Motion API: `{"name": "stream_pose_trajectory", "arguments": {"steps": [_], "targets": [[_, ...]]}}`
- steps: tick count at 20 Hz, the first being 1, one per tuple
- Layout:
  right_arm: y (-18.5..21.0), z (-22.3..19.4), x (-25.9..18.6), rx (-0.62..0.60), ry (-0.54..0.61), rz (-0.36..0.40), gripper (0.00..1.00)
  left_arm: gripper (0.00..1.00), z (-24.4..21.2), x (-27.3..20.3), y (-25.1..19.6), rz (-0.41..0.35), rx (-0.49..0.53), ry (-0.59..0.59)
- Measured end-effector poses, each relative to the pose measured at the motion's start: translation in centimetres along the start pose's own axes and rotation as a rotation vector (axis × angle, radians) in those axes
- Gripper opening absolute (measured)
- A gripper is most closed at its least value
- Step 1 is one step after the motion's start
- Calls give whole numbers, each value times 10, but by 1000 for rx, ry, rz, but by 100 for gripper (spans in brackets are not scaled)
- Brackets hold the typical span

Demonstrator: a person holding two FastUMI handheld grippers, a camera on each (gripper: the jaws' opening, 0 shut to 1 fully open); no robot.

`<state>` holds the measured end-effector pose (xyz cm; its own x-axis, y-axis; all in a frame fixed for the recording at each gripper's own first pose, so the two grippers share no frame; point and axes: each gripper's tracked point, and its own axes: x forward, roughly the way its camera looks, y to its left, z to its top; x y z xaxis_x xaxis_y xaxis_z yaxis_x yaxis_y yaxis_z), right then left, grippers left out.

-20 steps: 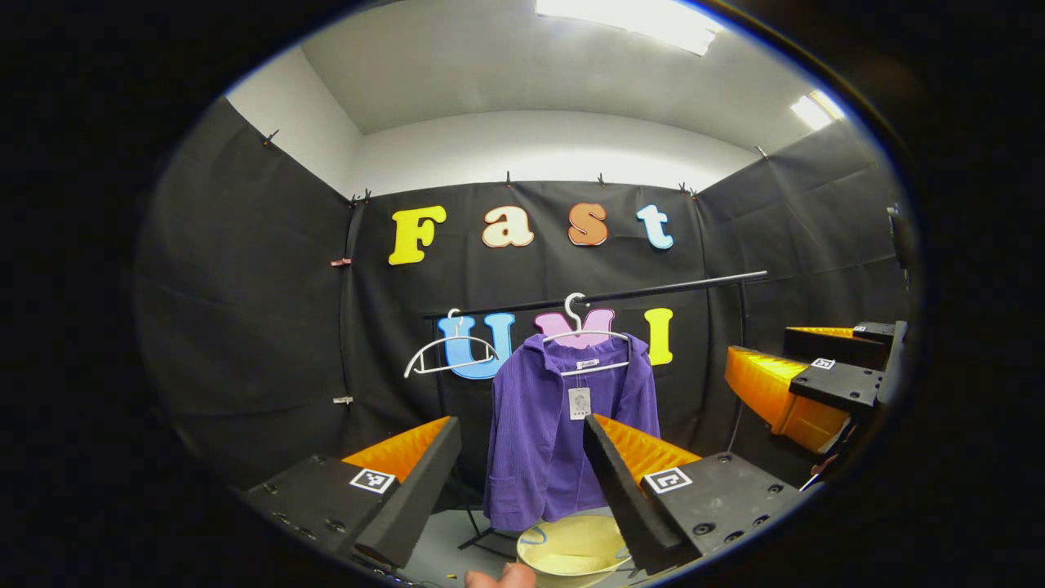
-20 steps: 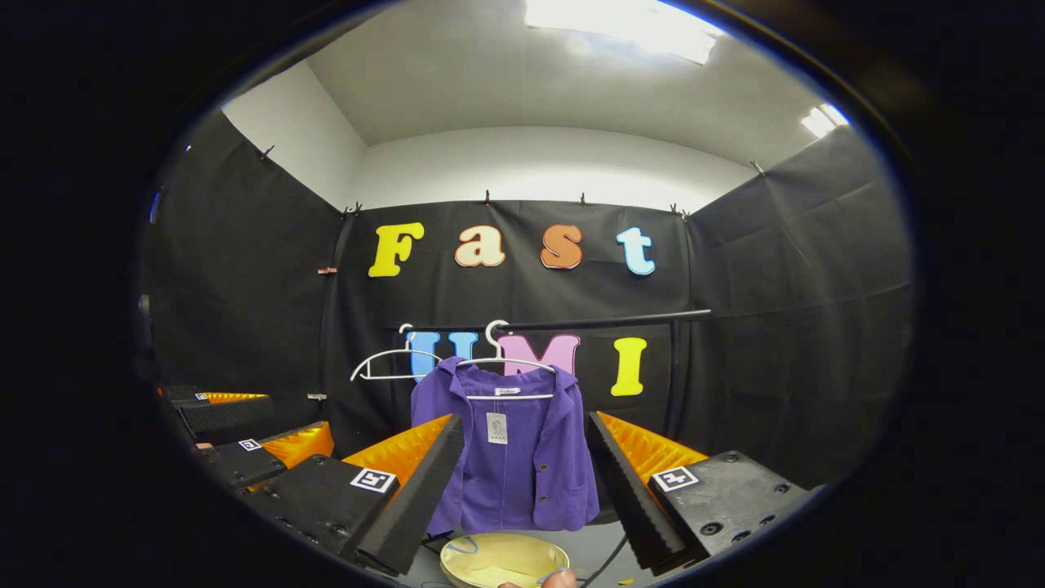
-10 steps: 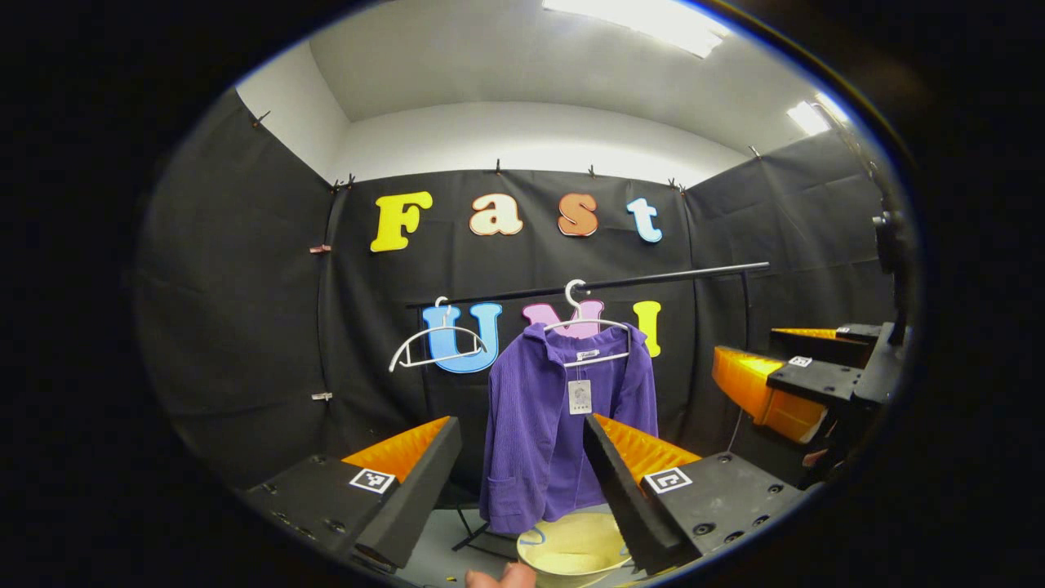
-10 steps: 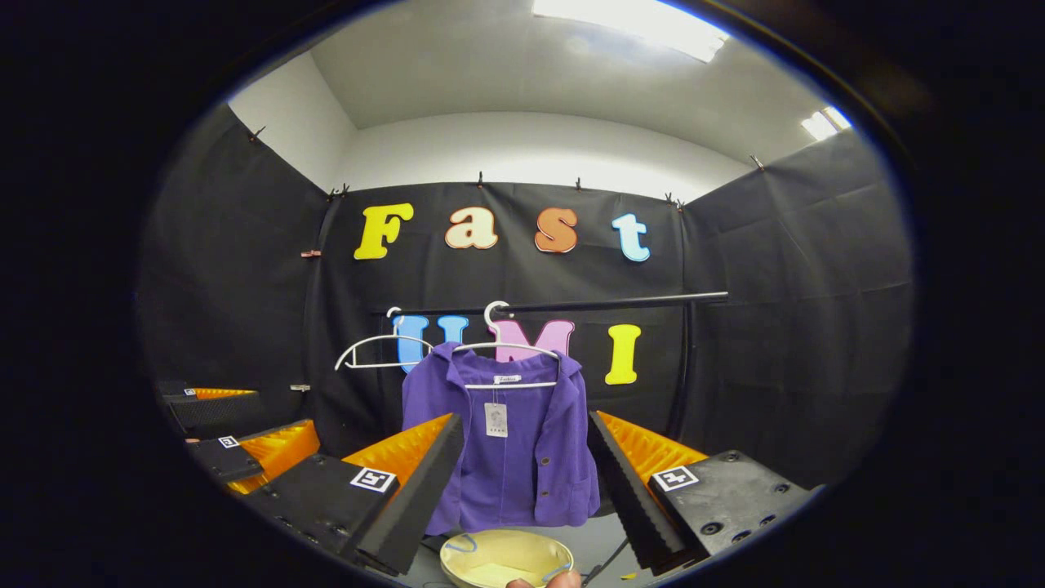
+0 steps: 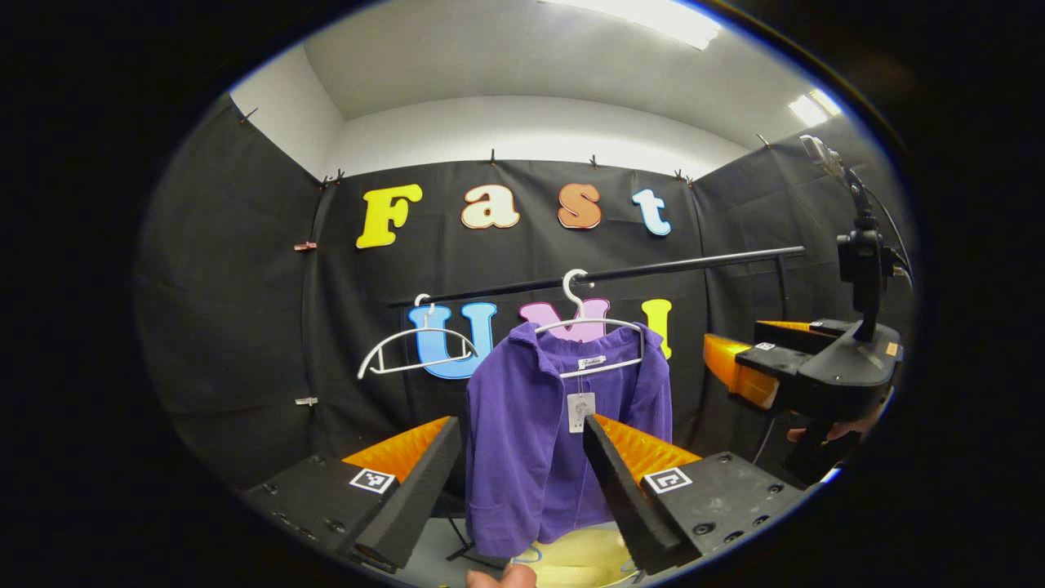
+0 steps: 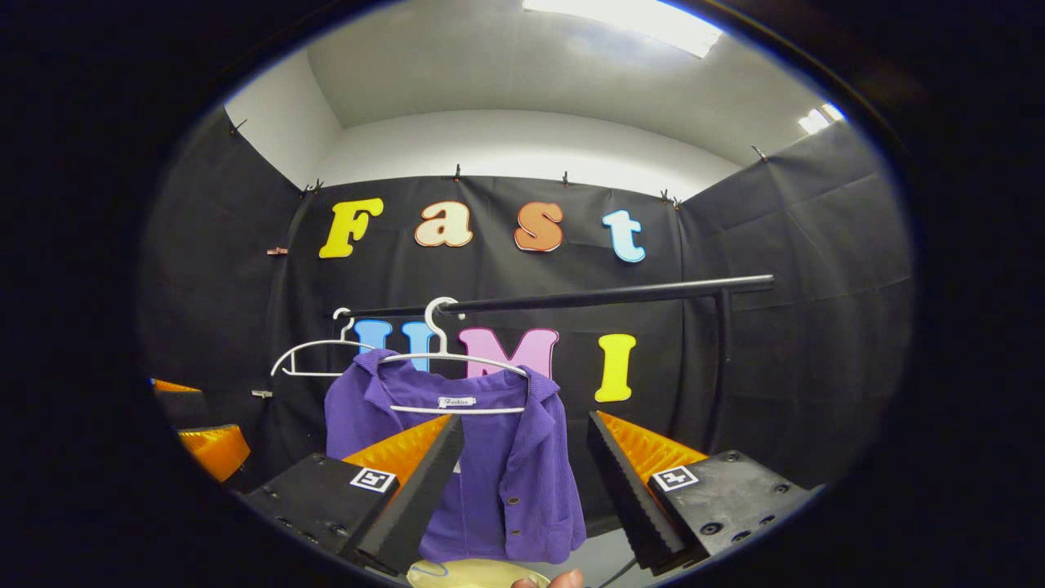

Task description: Grasp the clothes on the hanger with both hands and then place them into the laundry hamper below.

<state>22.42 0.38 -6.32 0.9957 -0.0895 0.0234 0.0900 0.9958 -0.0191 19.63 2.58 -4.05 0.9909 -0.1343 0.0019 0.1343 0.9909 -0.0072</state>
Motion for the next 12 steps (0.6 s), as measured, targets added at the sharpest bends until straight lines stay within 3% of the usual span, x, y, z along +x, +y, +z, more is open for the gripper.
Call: {"name": "stream_pose_trajectory", "arguments": {"steps": [6, 12], "targets": [[-17, -53, 79, 42, 41, 53, 98, 95, -14, 107, -15, 128, 13, -9], [-34, -93, 140, 68, 68, 55, 99, 96, -41, 186, -25, 216, 66, -2]]}}
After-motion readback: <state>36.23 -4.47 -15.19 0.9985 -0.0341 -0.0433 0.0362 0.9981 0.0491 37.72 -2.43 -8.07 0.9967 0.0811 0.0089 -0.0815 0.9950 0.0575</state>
